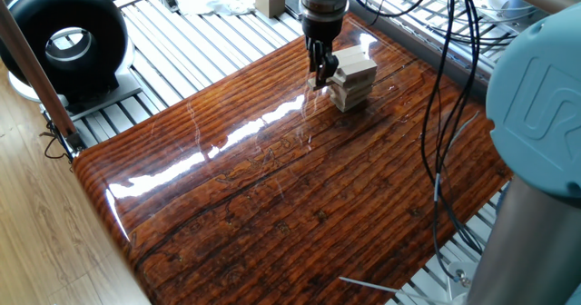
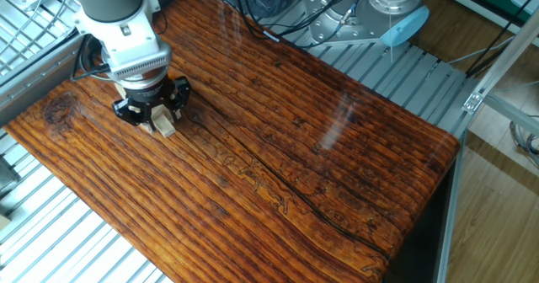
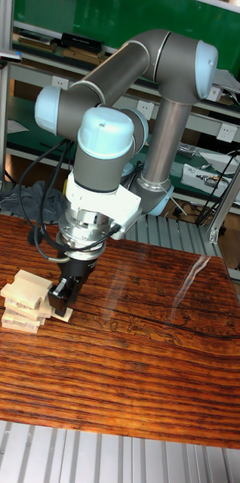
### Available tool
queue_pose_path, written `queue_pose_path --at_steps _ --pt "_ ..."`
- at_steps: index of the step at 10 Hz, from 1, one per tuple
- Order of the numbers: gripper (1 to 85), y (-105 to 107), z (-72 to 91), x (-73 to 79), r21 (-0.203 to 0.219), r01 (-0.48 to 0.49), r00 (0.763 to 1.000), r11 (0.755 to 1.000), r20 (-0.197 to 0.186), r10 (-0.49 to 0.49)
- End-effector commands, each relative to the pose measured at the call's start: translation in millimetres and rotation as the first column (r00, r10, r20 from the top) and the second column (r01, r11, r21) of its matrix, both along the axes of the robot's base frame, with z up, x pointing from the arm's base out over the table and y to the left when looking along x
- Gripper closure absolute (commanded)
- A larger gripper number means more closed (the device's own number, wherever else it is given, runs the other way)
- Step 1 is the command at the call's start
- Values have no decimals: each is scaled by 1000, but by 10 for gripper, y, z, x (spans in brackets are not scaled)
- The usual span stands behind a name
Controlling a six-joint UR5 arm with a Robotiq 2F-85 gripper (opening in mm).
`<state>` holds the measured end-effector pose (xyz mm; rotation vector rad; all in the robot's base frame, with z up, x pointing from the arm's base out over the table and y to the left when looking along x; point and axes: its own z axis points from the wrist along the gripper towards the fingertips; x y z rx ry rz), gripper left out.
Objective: Play Jenga
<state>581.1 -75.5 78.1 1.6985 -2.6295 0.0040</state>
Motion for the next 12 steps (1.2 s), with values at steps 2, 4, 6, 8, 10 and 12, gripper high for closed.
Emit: queue_pose_path --at_steps 2,4,6,8,10,12 --pt "437 26 -62 44 2 -4 1000 1000 8 4" --pt "437 40 -65 39 7 -1 1000 1000 6 1" --pt "437 44 -65 39 8 -1 1000 1000 6 1" --pt "437 57 -66 44 13 3 1000 1000 8 -4" --pt "437 45 -66 76 8 5 1000 1000 20 -5" --pt "437 -84 -62 83 -42 -58 998 997 20 59"
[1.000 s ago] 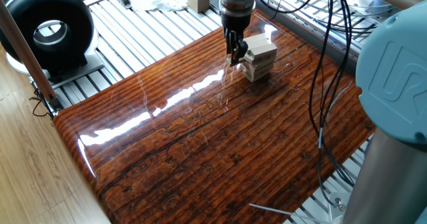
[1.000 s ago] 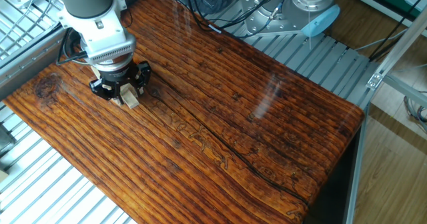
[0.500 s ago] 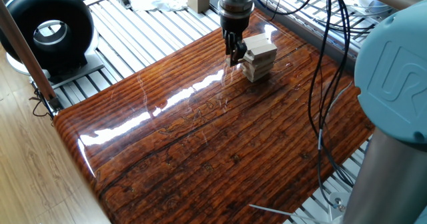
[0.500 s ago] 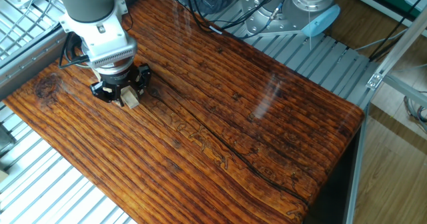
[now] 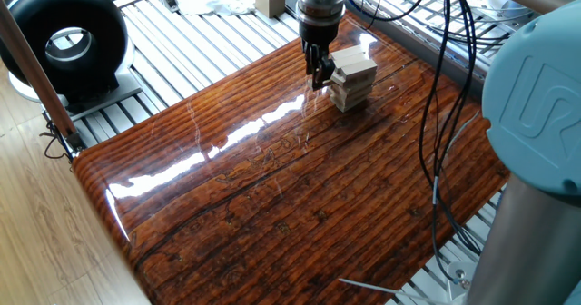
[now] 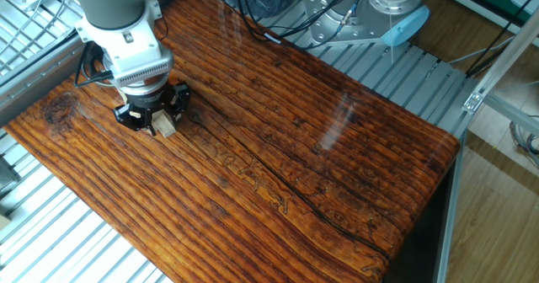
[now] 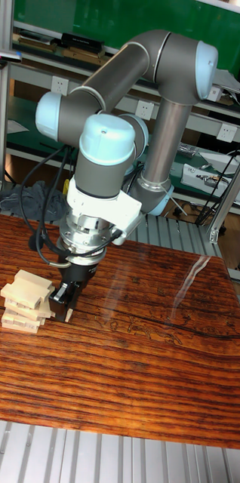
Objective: Play Jenga
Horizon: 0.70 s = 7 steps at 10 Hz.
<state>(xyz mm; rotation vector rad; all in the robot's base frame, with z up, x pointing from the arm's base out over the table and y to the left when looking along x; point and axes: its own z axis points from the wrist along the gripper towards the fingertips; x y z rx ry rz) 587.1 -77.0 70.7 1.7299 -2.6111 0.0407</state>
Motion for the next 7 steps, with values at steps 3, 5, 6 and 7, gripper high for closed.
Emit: queue_pose_path --at_steps 3,5,6,7 --pt "433 -74 12 10 -25 -61 998 998 0 61" --pt "433 -22 10 7 -5 -53 999 999 0 53" --pt "433 -6 10 19 1 -49 999 999 5 49" --pt "433 10 10 38 7 -51 999 999 13 50"
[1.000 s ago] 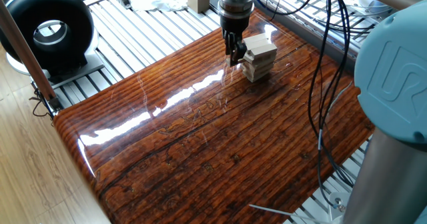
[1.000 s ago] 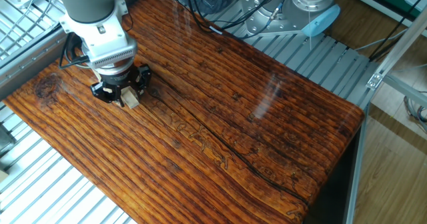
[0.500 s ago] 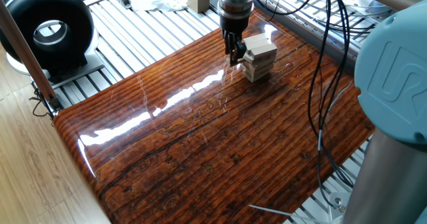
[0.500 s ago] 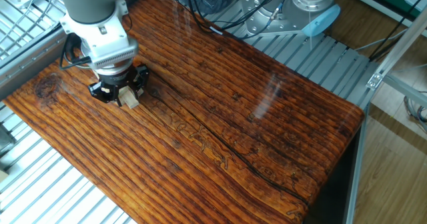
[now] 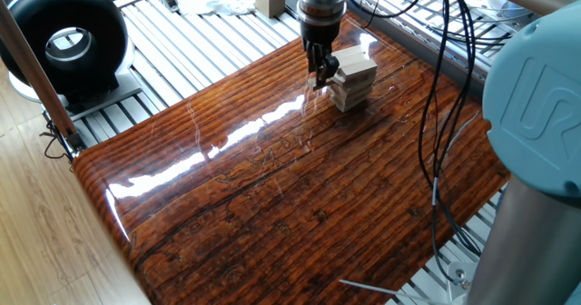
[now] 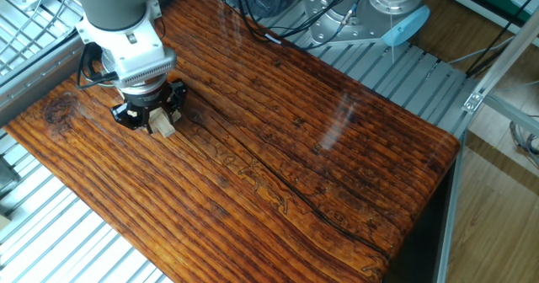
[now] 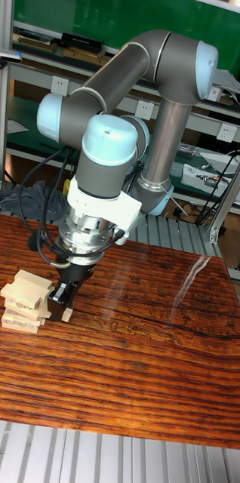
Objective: Play Jenga
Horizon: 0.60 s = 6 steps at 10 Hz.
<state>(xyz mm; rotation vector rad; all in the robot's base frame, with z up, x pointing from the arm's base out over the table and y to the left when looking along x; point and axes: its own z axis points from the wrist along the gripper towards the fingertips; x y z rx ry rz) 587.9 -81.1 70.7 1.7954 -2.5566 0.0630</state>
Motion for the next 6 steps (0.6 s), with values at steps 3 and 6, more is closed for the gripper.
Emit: queue_pose_path --at_steps 3,6 --pt "433 131 11 87 55 19 999 998 33 -21" --pt "433 171 21 226 74 40 995 996 85 -46"
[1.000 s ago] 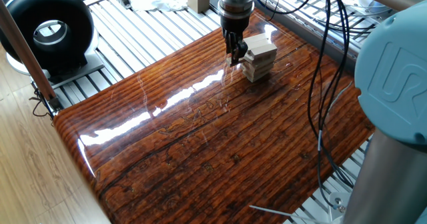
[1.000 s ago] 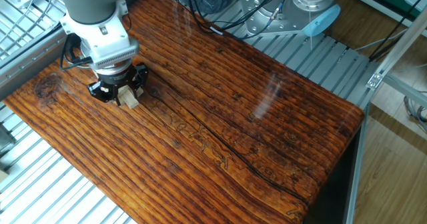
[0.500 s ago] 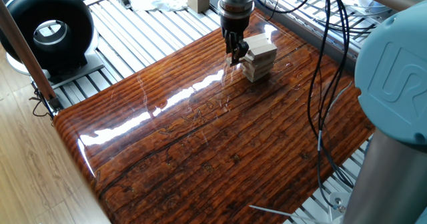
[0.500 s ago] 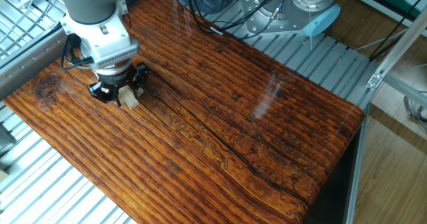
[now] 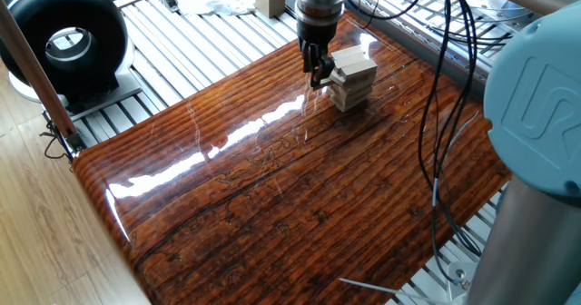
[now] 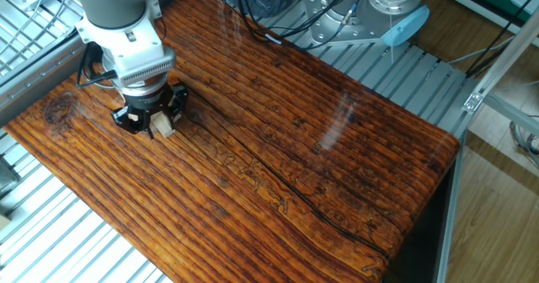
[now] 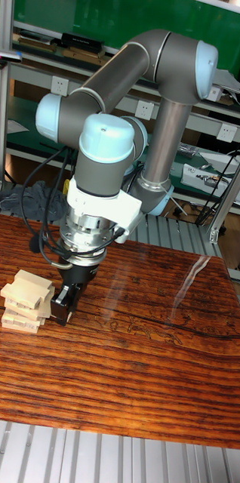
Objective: Play Jenga
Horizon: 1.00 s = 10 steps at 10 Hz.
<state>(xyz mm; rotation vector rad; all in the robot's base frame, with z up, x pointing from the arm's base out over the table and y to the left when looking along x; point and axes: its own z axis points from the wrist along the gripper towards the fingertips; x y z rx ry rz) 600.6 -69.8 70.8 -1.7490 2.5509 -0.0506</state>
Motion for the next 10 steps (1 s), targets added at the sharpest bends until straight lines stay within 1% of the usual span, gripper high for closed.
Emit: queue_pose_path --at_steps 1,3,5,10 --pt "433 59 21 103 29 20 999 999 39 -21" --pt "433 38 20 99 20 9 999 1000 38 -10" --pt "433 74 19 83 33 -2 999 999 32 1" --pt "433 70 19 79 30 -18 999 999 31 17"
